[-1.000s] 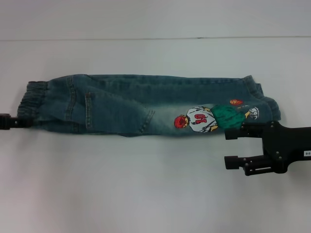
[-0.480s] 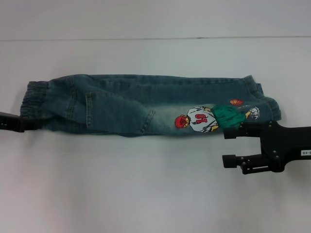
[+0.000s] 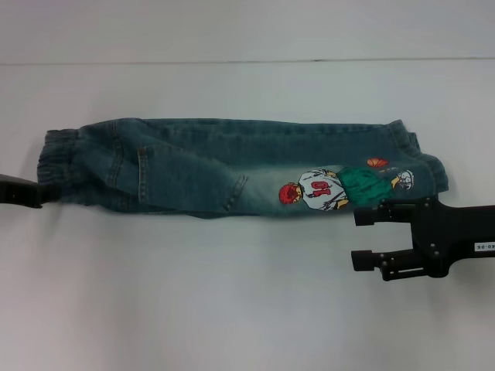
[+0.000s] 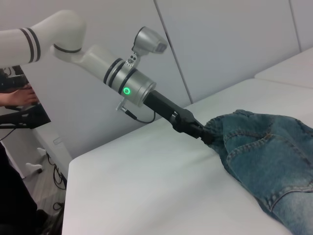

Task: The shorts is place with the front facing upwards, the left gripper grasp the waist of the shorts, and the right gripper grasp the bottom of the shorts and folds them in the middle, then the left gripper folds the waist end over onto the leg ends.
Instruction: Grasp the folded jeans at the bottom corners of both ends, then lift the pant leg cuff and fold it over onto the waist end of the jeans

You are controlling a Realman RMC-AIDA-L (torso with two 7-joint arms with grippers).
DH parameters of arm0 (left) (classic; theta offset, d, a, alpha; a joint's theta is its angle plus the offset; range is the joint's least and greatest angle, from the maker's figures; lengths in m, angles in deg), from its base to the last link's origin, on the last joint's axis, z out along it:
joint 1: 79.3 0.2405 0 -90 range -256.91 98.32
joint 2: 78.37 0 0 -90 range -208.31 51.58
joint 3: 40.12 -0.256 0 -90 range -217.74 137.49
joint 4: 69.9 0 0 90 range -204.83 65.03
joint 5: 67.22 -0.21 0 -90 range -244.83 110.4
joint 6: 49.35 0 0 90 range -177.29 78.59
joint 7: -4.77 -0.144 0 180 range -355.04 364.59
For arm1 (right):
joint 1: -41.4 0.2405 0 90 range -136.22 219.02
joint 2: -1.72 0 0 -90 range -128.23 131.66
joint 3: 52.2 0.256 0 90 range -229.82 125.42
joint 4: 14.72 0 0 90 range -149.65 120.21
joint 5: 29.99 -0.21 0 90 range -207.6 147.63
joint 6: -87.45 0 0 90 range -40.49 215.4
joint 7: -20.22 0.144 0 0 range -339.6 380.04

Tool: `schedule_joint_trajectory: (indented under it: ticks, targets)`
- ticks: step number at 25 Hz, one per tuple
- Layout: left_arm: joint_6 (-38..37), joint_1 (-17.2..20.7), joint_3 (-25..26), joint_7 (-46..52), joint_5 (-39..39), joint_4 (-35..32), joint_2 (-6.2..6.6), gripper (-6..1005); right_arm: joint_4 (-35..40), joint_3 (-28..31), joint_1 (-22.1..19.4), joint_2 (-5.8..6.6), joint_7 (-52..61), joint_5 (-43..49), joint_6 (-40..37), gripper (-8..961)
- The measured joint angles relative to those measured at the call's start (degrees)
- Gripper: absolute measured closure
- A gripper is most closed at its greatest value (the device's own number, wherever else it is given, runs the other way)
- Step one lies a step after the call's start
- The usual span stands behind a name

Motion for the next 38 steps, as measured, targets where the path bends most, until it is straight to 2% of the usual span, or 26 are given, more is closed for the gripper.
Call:
schedule_joint_trajectory:
  ticks: [5,13,14,18,23,25,32,38]
  targets:
    - [-1.52,-0.26,-0.02,-3.11,1.1,-0.25,-0.17,965,0.0,-0.72,0.03,-0.11,-0.45,0.0,0.71,85]
    - [-8.95,0.61,0.58,-5.67,7.78,-5.4,-0.21,964,-0.21,-1.64,-0.3,-0.86,-3.81,-0.01,2.19,172]
    - [-10.16,0.82,0.65,-5.84,8.86,-6.65,-0.22,964,-0.45,-1.31,-0.32,-1.04,-4.0,-0.14,2.9,217]
    - [-14.6,0.39,0.92,-5.91,11.38,-9.94,0.24,964,-1.18,2.67,-0.41,-2.5,-4.74,-0.71,6.25,395]
    - [-20.07,-1.41,1.46,-5.89,15.36,-12.81,1.07,963,-1.87,9.48,-0.7,-5.71,-9.16,-2.81,12.93,546]
    - [-21.64,-2.36,1.47,-5.79,17.38,-13.5,1.25,963,-4.67,10.43,-0.58,-6.21,-11.96,-6.09,15.91,606]
    - [-25.65,-7.11,1.3,-5.28,24.06,-13.68,1.76,962,-19.23,10.69,1.7,-6.66,-27.48,-21.39,26.66,873]
    - [-26.38,-11.61,0.69,-4.6,26.1,-12.62,1.71,962,-31.74,12.3,5.55,-7.22,-42.65,-30.95,33.72,953]
